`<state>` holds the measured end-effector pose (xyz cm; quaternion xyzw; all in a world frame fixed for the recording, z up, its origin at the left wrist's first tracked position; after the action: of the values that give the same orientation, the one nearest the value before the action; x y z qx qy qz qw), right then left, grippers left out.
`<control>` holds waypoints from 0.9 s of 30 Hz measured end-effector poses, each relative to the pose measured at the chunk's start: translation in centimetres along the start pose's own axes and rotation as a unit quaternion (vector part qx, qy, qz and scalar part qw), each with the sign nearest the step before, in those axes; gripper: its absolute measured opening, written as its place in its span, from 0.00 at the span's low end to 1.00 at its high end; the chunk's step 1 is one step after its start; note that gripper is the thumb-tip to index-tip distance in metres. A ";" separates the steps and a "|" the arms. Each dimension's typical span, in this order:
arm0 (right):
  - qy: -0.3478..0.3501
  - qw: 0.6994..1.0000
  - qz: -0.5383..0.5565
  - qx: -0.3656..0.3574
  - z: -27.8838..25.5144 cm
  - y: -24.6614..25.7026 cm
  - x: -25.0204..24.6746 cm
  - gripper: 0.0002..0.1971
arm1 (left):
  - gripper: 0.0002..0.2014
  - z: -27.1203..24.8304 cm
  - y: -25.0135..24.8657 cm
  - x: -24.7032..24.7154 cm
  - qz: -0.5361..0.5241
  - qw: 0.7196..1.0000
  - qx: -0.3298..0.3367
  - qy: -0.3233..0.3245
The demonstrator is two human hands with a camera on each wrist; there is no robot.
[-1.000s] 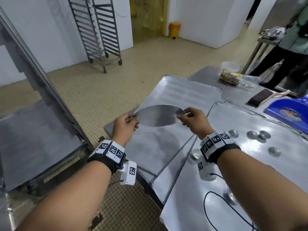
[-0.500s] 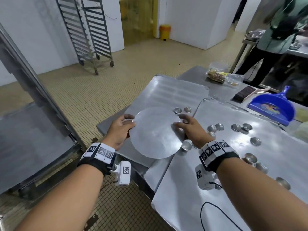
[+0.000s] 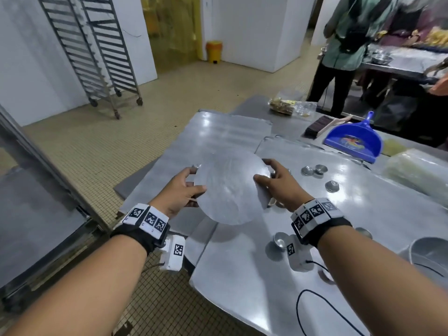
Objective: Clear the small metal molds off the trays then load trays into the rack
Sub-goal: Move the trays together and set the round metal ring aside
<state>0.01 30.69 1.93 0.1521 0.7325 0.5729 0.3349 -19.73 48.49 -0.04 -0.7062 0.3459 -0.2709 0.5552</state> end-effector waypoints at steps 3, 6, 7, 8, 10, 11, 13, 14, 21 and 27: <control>-0.024 1.000 -0.006 0.007 -2.2 -1.2 -4.2 0.20 | 0.22 -0.4 -1.2 4.5 0.020 0.999 0.021 0.013; -0.046 0.999 -0.012 0.013 -5.2 -2.8 -8.7 0.21 | 0.21 -1.0 -2.1 9.5 0.040 0.998 0.041 0.024; -0.052 0.998 -0.013 0.014 -6.3 -3.4 -10.3 0.22 | 0.21 -1.3 -2.3 11.3 0.044 0.997 0.047 0.029; -0.058 0.998 -0.018 0.017 -7.3 -4.1 -11.8 0.23 | 0.21 -1.7 -2.4 13.2 0.050 0.997 0.051 0.037; -0.074 0.997 -0.028 0.019 -9.8 -5.4 -15.1 0.24 | 0.21 -2.7 -2.4 17.3 0.062 0.995 0.055 0.058; -0.081 0.996 -0.029 0.023 -11.0 -6.1 -16.7 0.23 | 0.22 -3.2 -2.3 19.4 0.066 0.994 0.057 0.067; -0.092 0.995 -0.032 0.022 -13.6 -7.1 -19.9 0.22 | 0.22 -4.3 -2.0 23.4 0.073 0.992 0.059 0.084; -0.099 0.994 -0.040 0.021 -14.7 -7.7 -21.4 0.22 | 0.23 -4.8 -2.0 25.4 0.080 0.991 0.063 0.092; -0.137 0.988 -0.061 0.033 -22.4 -12.4 -31.1 0.34 | 0.22 -7.8 -1.0 37.5 0.098 0.984 0.076 0.126; -0.158 0.986 -0.051 0.035 -27.1 -15.2 -36.8 0.33 | 0.26 -9.6 -0.2 44.5 0.094 0.981 0.094 0.144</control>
<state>11.30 -16.13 2.50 0.2147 0.6972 0.4976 0.4694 0.25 7.68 2.35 -0.5688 0.4600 -0.3477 0.5865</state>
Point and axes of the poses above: each hand's wrist, its own z-axis towards the middle knuckle, its own x-axis out of the palm, y = z × x, the point moved 9 cm from there along z, towards the middle knuckle, and after that the axes turned 6 degrees about -z, right-handed, at the moved point
